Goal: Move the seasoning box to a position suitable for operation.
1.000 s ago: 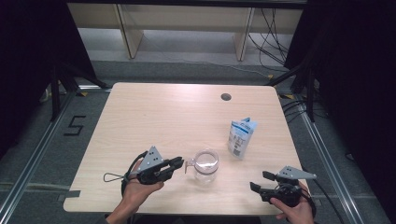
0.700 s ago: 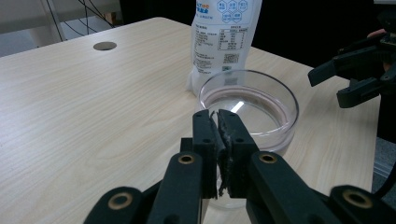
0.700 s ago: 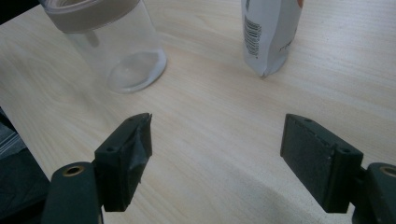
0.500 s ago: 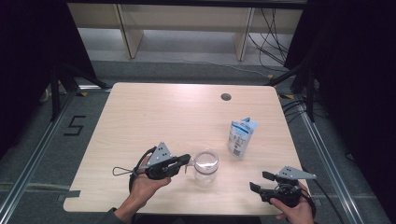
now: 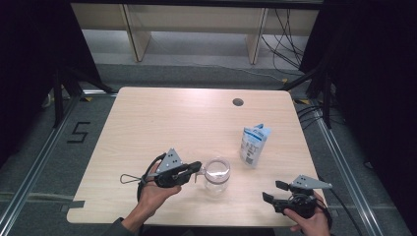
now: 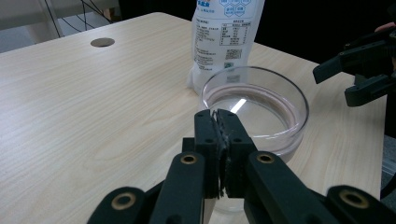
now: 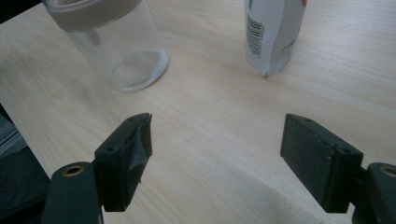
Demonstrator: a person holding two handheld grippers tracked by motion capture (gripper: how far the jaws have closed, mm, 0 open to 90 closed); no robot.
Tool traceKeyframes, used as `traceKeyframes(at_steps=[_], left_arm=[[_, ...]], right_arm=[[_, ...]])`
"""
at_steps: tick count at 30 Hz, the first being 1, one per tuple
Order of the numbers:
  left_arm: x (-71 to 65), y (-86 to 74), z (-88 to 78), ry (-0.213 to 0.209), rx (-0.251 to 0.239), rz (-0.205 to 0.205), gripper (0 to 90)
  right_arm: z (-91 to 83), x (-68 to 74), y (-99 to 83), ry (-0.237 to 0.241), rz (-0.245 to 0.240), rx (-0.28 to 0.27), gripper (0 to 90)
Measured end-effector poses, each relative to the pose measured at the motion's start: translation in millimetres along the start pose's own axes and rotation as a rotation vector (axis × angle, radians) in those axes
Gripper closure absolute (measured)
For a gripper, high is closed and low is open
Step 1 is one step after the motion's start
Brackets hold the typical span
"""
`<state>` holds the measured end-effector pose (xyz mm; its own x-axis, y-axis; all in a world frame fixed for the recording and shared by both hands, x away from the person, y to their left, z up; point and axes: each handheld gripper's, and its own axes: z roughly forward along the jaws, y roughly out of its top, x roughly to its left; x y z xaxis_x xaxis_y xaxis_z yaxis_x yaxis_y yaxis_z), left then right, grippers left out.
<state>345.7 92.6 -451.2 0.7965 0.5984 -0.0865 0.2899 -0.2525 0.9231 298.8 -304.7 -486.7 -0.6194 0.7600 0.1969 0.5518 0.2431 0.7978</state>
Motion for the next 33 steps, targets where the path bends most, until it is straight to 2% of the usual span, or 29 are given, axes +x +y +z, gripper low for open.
traceKeyframes(at_steps=[2,3,5,6,7,8,9,10,11,12,13,14,16,17,18,20,21,22,23,24,25,26,27,28,29,30,31,32,33], left_arm=[[-0.2,-0.5,-0.2,0.001,-0.002,0.004,86.9],[-0.1,-0.6,-0.4,0.001,-0.002,0.004,86.9],[0.1,-0.7,-0.3,-0.001,-0.004,0.001,86.9],[-0.2,-1.0,-0.3,0.001,-0.006,0.001,86.9],[-0.2,-1.1,-0.3,0.001,-0.007,0.001,86.9],[0.0,-1.3,-0.3,0.000,-0.009,-0.001,86.9],[-0.2,-1.5,-0.3,0.002,-0.010,-0.005,86.9],[-0.5,-1.5,-0.5,0.006,-0.008,-0.001,86.9],[-0.6,-1.7,-0.3,0.003,-0.010,0.000,86.9],[-0.6,-1.8,-0.3,0.004,-0.010,-0.001,86.9],[-0.7,-1.8,-0.7,0.008,-0.007,-0.001,86.9],[-0.4,-1.8,-0.9,0.008,-0.007,0.002,86.9],[-0.6,-2.2,-0.5,0.004,-0.011,0.002,86.9],[-0.8,-2.3,-0.4,0.005,-0.012,0.004,87.0],[-0.9,-2.6,-0.5,0.007,-0.013,0.004,87.0],[-1.0,-3.0,-0.6,0.009,-0.010,0.015,86.9],[-1.2,-3.3,-0.7,0.011,-0.004,0.017,86.9],[-1.2,-3.9,-0.8,0.015,0.002,0.014,86.9],[-0.8,-4.5,-0.7,0.015,0.005,0.014,87.1],[-0.2,-5.5,-0.2,0.012,0.003,0.008,87.1],[-0.2,-6.2,-0.2,0.018,0.008,0.006,87.0],[-0.3,-6.6,-0.1,0.021,0.011,0.009,86.9],[-0.4,-7.1,0.2,0.021,0.012,0.010,86.9],[0.2,-7.8,1.0,0.015,0.007,0.008,86.8],[0.4,-8.0,0.8,0.016,0.007,0.003,86.6],[0.5,-8.2,0.9,0.015,0.004,-0.001,86.5],[0.7,-8.2,0.9,0.015,0.005,0.001,86.5],[0.6,-8.4,1.0,0.016,0.003,0.001,86.3],[0.6,-8.4,0.9,0.016,0.003,0.002,86.4]], right_arm=[[1.0,0.7,0.0,0.003,0.008,-0.002,26.0],[-0.7,3.3,0.3,0.008,0.040,0.016,26.1],[-1.0,4.6,0.6,0.012,0.050,0.022,27.9],[-0.1,1.8,0.7,0.015,0.010,0.005,28.6],[0.2,1.9,1.0,0.008,0.000,0.003,28.8],[0.5,4.0,0.8,0.012,0.012,-0.003,29.6],[0.5,3.2,1.3,0.014,-0.007,-0.008,30.6],[0.2,5.5,1.1,0.024,0.024,-0.002,31.0],[0.5,3.3,1.7,0.018,-0.015,-0.018,31.9],[0.0,7.1,1.6,0.034,0.027,-0.006,33.0],[0.6,5.6,1.8,0.024,0.002,-0.011,33.9],[-0.4,8.1,1.8,0.029,0.027,-0.003,34.3],[0.7,6.3,2.8,0.034,-0.013,-0.020,37.9],[0.5,8.8,2.9,0.039,0.010,-0.012,38.5],[1.9,9.3,3.0,0.044,0.002,-0.031,40.9],[0.9,10.8,4.8,0.047,-0.015,-0.025,43.6],[0.6,12.8,5.6,0.055,-0.005,-0.024,43.6],[2.2,10.7,6.4,0.050,-0.044,-0.047,43.7],[2.2,10.8,7.0,0.052,-0.051,-0.039,44.6],[1.2,14.2,6.9,0.060,-0.019,-0.030,45.8],[1.5,12.4,7.7,0.053,-0.047,-0.039,46.5],[1.4,12.6,8.2,0.052,-0.053,-0.044,47.1],[0.8,15.4,8.3,0.053,-0.032,-0.044,47.8],[2.5,13.5,9.2,0.056,-0.067,-0.065,48.2],[2.2,17.0,9.4,0.068,-0.029,-0.066,48.2],[2.7,16.2,10.1,0.061,-0.049,-0.068,48.3],[1.6,18.0,10.9,0.063,-0.040,-0.044,48.3],[2.5,18.4,11.4,0.065,-0.042,-0.049,48.2],[3.8,17.7,12.3,0.065,-0.064,-0.048,48.3]])
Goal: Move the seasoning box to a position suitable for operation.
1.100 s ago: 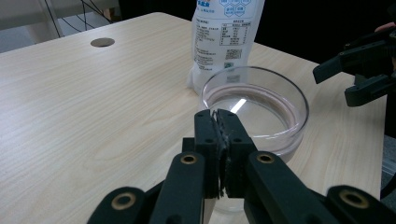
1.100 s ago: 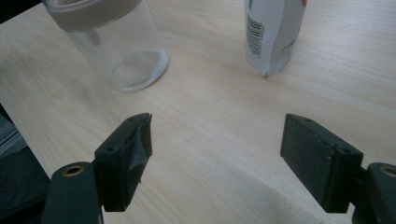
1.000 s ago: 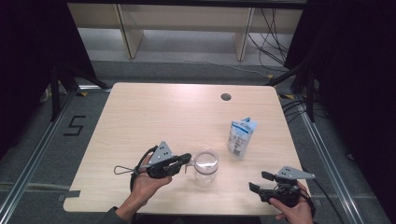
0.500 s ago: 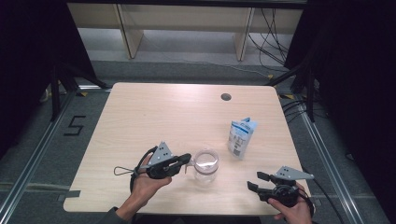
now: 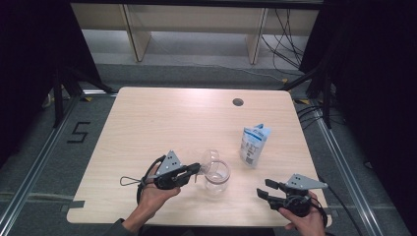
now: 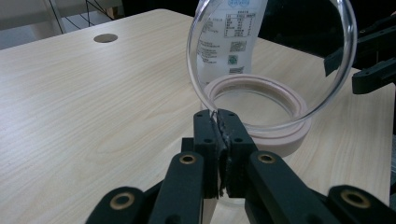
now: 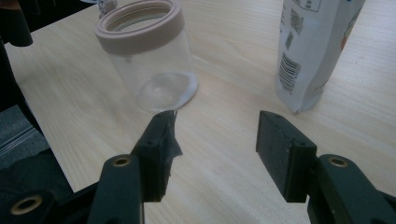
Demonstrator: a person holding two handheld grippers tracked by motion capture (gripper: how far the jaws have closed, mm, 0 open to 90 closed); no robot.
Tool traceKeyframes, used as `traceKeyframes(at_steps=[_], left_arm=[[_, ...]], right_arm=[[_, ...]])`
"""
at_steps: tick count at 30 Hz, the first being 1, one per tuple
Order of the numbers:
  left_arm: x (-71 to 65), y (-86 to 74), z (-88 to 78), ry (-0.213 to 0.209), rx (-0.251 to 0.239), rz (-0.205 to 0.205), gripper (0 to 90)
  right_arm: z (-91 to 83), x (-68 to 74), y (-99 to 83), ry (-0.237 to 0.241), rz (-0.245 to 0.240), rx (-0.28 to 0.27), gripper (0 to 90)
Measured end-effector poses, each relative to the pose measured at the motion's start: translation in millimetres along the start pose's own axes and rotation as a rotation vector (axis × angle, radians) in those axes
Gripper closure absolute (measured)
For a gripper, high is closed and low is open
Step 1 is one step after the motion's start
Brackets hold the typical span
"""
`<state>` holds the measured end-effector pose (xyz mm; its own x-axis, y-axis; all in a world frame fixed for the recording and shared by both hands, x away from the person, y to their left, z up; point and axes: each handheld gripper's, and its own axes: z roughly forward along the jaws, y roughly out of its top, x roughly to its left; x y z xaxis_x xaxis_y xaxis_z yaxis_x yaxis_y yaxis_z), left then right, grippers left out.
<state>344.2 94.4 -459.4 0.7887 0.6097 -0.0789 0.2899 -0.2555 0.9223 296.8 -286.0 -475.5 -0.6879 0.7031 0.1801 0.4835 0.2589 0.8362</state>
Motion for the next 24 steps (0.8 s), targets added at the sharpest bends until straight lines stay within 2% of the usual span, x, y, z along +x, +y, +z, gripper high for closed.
traceKeyframes(at_steps=[1,3,4,5,6,7,8,9,10,12,14,15,17,18,19,20,21,24], left_arm=[[0.2,0.0,0.0,-0.001,0.000,0.000,86.3],[0.1,-0.1,0.0,0.000,-0.001,0.000,86.1],[0.0,-0.1,0.0,0.000,-0.001,0.000,86.1],[0.1,0.0,0.0,0.000,-0.001,0.000,86.1],[0.1,0.0,0.0,-0.001,-0.002,-0.001,86.0],[-0.2,0.2,-0.5,0.006,0.003,-0.001,85.9],[-0.2,0.2,-0.4,0.005,0.000,-0.002,85.9],[-0.1,0.3,-0.6,0.004,0.000,-0.001,85.8],[-0.1,0.3,-0.7,0.004,-0.001,-0.001,85.7],[0.0,0.7,-1.1,0.004,0.000,0.001,85.6],[0.3,1.1,-1.0,0.001,-0.001,0.005,85.7],[0.1,1.0,-0.7,0.001,-0.004,0.004,85.8],[0.1,1.1,-0.9,0.002,0.004,0.007,85.9],[0.1,1.0,-0.8,0.003,0.004,0.004,85.9],[-0.1,0.8,-0.7,0.004,0.002,0.001,85.9],[0.0,0.9,-0.8,0.003,0.001,0.006,85.9],[0.0,0.9,-0.9,0.002,0.001,0.005,85.9],[0.1,0.8,-0.6,0.001,-0.005,0.005,85.9]], right_arm=[[0.9,1.7,0.1,0.006,0.015,-0.002,48.3],[1.6,2.4,1.9,0.003,0.005,-0.007,48.4],[1.6,3.4,2.9,0.014,0.015,-0.007,49.2],[4.6,1.4,3.2,0.010,-0.013,-0.035,49.8],[4.0,4.7,4.6,0.020,0.017,-0.033,50.2],[3.7,6.4,6.5,0.016,0.017,-0.025,51.1],[5.3,6.2,8.3,0.014,-0.017,-0.032,53.1],[6.8,8.7,9.3,0.027,-0.003,-0.043,53.8],[7.6,9.5,12.1,0.020,-0.031,-0.038,55.3],[9.9,13.1,16.0,0.023,-0.041,-0.047,58.5],[14.0,16.6,21.1,0.029,-0.057,-0.080,63.9],[13.7,17.5,23.3,0.013,-0.067,-0.071,65.9],[18.2,20.7,28.4,0.025,-0.078,-0.076,70.2],[22.7,20.8,31.3,0.028,-0.114,-0.099,72.8],[26.1,23.2,34.0,0.033,-0.124,-0.104,74.2],[30.4,27.4,37.7,0.062,-0.117,-0.097,75.4],[34.6,29.9,41.8,0.058,-0.142,-0.108,75.7],[41.2,33.9,49.9,0.060,-0.169,-0.112,77.1]])
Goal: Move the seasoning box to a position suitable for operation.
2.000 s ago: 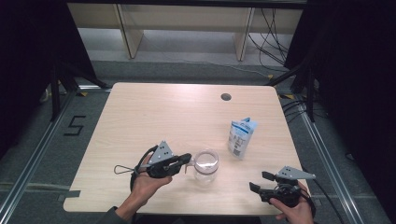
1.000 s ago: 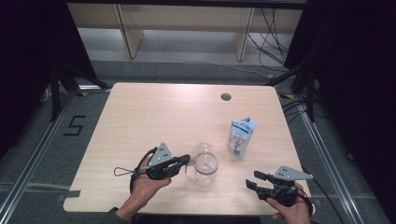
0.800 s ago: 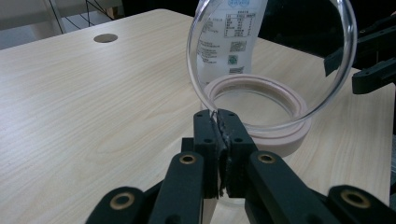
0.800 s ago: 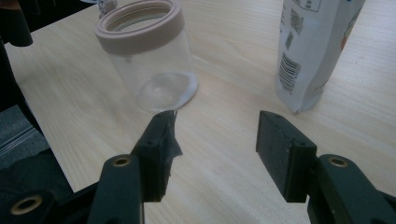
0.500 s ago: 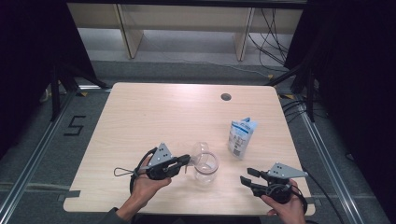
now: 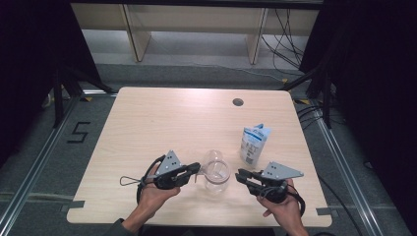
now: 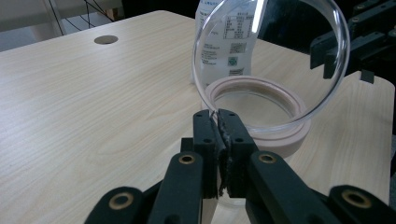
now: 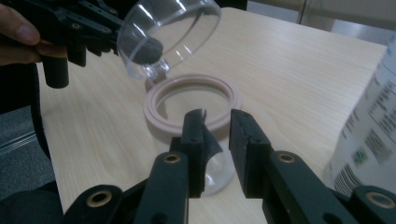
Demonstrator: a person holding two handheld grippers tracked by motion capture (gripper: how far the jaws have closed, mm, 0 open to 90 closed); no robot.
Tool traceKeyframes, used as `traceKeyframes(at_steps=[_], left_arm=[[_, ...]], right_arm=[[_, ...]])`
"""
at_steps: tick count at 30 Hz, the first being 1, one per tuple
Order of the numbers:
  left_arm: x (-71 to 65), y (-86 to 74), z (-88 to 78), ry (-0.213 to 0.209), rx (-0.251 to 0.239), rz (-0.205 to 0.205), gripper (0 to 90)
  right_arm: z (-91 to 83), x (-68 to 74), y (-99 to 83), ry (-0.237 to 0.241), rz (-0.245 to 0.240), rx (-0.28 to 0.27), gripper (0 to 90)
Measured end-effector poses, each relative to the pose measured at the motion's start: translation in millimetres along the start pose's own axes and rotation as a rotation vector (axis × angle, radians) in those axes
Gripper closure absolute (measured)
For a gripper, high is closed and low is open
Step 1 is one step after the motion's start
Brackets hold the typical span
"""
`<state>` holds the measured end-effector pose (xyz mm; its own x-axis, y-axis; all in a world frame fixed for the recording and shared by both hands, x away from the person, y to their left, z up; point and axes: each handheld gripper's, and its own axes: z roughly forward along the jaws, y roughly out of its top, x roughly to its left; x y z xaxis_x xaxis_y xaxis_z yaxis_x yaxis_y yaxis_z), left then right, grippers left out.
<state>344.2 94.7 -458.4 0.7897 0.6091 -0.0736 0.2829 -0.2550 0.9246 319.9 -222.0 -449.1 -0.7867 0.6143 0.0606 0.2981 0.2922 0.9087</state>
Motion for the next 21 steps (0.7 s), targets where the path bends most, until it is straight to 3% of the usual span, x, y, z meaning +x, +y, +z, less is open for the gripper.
traceKeyframes(at_steps=[1,3,4,7,8,12,15,21], left_arm=[[0.1,0.1,-0.2,0.001,0.003,0.001,85.8],[0.2,0.0,-0.2,0.000,0.003,0.001,85.8],[0.2,-0.1,0.0,-0.001,0.000,0.001,85.8],[0.1,0.2,-0.5,0.000,0.004,0.004,85.8],[0.1,0.3,-0.6,0.000,0.005,0.004,85.8],[-0.3,0.6,-0.6,0.002,0.003,0.009,85.8],[-0.3,0.5,-0.6,0.002,0.003,0.008,85.8],[0.3,0.5,-0.3,-0.008,-0.004,0.008,85.5]], right_arm=[[1.7,3.7,2.3,0.015,0.027,0.016,78.7],[8.0,2.4,5.9,0.025,-0.024,-0.013,80.4],[9.3,3.7,7.7,0.021,-0.020,0.005,81.0],[16.9,4.2,10.0,0.027,-0.031,-0.011,82.5],[18.2,6.6,10.4,0.037,0.001,0.003,83.3],[24.5,6.9,13.8,0.050,-0.035,-0.012,84.9],[25.9,9.4,15.3,0.051,-0.009,0.004,86.2],[29.3,7.4,16.1,0.066,-0.016,-0.009,87.7]])
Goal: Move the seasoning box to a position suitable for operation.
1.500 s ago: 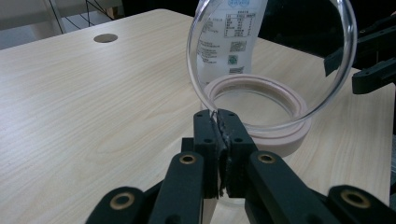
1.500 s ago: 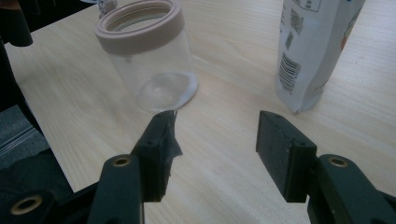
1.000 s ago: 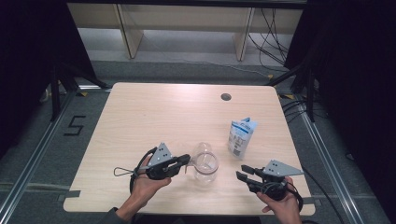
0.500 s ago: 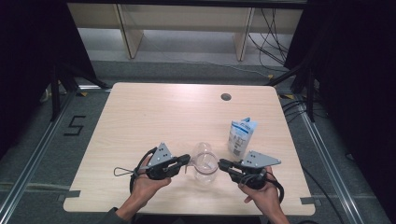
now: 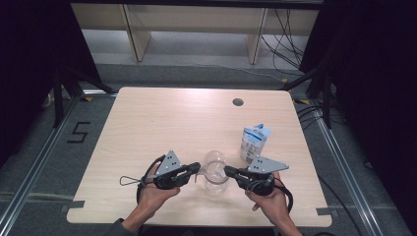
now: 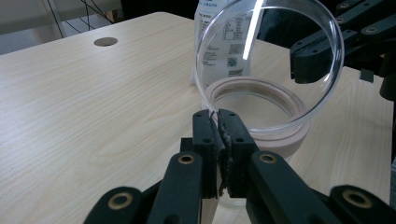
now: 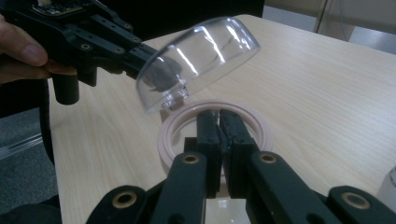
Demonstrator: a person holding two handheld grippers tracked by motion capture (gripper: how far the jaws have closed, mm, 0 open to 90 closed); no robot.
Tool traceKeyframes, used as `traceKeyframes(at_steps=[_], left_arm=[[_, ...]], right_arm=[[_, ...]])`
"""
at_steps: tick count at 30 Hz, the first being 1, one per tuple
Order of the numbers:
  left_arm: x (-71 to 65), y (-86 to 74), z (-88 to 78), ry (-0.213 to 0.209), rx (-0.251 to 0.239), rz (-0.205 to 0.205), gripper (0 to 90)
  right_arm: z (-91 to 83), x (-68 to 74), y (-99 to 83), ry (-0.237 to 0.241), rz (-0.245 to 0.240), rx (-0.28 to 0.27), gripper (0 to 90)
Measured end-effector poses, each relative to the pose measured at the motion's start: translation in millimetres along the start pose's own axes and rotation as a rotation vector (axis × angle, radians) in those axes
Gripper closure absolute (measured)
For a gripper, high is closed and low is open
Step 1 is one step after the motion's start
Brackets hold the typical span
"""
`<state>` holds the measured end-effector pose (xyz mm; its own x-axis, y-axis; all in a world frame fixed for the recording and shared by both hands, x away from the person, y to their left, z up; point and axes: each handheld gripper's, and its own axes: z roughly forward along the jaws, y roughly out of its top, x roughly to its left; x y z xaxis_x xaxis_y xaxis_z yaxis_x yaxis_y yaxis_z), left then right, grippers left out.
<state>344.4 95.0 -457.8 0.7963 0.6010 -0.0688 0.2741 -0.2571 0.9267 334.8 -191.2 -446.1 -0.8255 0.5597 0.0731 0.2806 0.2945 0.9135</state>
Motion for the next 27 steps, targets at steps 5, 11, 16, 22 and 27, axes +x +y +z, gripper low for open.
traceKeyframes(at_steps=[5,11,16,22,27], left_arm=[[0.3,1.2,-1.7,0.006,0.003,-0.004,82.4],[5.5,2.1,-10.2,-0.003,-0.016,-0.068,58.8],[5.7,-3.1,-23.2,0.039,0.003,-0.080,39.4],[3.1,-22.5,-34.7,0.064,0.059,-0.105,25.8],[2.5,-35.6,-39.4,0.098,0.109,-0.108,19.0]], right_arm=[[1.2,1.4,1.5,-0.001,-0.009,0.002,89.0],[1.8,4.2,3.3,0.007,0.005,0.002,89.2],[3.3,3.7,6.8,0.000,-0.030,-0.014,88.6],[3.4,7.0,11.9,0.003,-0.030,0.000,88.4],[5.7,12.6,15.3,-0.002,-0.022,-0.021,87.7]])
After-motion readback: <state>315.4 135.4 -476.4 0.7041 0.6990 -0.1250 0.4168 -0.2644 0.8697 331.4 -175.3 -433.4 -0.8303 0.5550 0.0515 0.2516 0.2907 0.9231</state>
